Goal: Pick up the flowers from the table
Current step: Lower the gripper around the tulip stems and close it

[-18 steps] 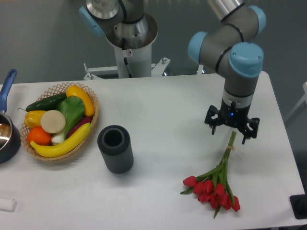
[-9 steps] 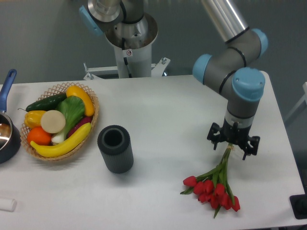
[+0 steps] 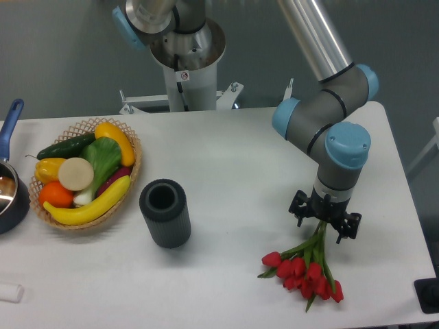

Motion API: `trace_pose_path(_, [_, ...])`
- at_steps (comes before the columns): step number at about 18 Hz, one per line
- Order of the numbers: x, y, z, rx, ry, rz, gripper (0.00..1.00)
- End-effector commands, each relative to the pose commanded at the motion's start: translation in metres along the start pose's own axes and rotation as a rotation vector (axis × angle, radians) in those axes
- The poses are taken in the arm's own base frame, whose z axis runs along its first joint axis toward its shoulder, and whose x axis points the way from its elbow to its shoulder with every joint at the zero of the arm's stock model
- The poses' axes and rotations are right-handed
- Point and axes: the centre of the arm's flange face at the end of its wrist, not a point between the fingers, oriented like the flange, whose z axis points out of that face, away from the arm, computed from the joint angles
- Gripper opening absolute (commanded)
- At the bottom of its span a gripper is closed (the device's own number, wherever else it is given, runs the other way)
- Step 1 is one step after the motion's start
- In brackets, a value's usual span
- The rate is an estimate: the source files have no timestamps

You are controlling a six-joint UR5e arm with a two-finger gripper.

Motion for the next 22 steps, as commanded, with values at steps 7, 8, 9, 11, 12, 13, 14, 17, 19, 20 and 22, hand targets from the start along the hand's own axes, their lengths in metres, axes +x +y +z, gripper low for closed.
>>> trace_pose_path(7, [0.002,0.001,0.012,-0.009,0.015,-0.005,1.0])
trace_pose_path(8, [0.002,0.002,0.012,-0.01,0.016,-0.007,1.0])
trace_pose_path(9, [0.002,0.002,0.012,-0.01,0.016,-0.008,1.0])
trace_pose_path(11, [0.002,0.002,0.015,-0.01,0.018,-0.008,1.0])
trace_pose_path(12, [0.001,0.002,0.014,-0.014,0.015,-0.008,1.0])
trace_pose_path(13, [0.001,0.002,0.014,-0.02,0.013,-0.008,0.97])
trace_pose_path(14, [0.001,0.003,0.014,-0.02,0.013,-0.008,0.94])
trace_pose_path(17, [0.0,0.002,0.013,-0.018,0.002,-0.007,0.7])
trace_pose_path(19, [0.0,0.002,0.014,-0.019,0.004,-0.009,0.61])
trace_pose_path(20, [0.0,0.002,0.014,-0.019,0.004,-0.009,0.57])
trace_pose_path(22, [0.0,0.002,0.012,-0.018,0.001,-0.01,0.49])
